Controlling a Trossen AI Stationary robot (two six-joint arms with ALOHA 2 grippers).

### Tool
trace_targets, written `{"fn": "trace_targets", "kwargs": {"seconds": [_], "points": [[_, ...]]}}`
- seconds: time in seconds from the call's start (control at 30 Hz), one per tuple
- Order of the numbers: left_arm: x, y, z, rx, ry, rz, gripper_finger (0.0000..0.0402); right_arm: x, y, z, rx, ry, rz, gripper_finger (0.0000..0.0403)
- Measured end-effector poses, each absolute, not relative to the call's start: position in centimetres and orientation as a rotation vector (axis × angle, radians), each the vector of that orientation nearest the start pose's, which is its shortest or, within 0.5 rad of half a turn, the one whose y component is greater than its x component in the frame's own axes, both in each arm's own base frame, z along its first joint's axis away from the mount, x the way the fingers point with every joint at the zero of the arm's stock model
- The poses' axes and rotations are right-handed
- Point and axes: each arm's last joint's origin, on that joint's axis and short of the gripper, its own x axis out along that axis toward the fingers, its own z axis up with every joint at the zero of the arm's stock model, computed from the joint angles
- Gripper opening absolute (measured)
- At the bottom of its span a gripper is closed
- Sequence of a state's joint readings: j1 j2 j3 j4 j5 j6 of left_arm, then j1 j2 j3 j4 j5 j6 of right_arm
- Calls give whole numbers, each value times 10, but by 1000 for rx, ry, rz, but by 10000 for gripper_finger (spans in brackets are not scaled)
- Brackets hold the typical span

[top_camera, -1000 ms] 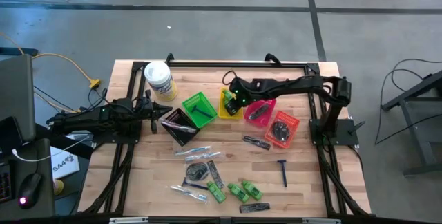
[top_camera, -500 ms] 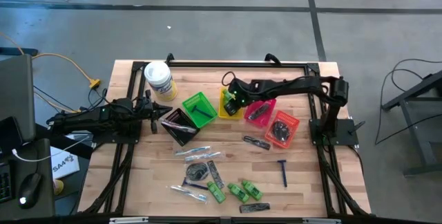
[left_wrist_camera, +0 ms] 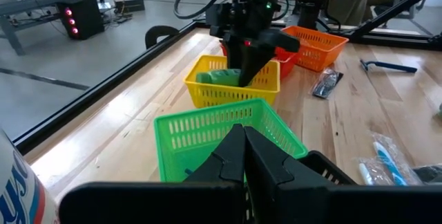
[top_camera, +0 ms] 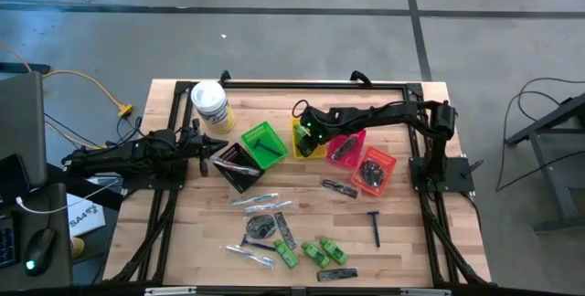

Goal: Pick & Place Travel size toiletries
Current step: Put the right green bottle shampoo into the yellow bin

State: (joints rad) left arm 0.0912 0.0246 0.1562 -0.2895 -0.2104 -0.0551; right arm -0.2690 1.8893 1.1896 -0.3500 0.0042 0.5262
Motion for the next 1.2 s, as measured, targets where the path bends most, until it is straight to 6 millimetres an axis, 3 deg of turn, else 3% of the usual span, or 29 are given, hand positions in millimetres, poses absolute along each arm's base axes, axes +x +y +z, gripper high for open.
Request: {"fn": "trace_targets", "kwargs": {"seconds": [0.23, 0.4, 0.67, 1.0, 1.2], "points": [[85, 14, 186, -45, 152, 305, 0, 364, -100, 159, 615, 954, -513, 224], [85, 14, 186, -45, 152, 305, 0, 365, -100, 161, 619, 933, -504, 250], [85, 14, 186, -44, 152, 305, 0, 367, -101, 164, 616, 903, -497, 252], [85, 14, 186, -44, 156, 305, 0, 360, -103, 196, 511, 782, -608, 234], [85, 14, 186, -44, 156, 306, 0, 363, -83, 200, 444, 828, -426, 213]]}}
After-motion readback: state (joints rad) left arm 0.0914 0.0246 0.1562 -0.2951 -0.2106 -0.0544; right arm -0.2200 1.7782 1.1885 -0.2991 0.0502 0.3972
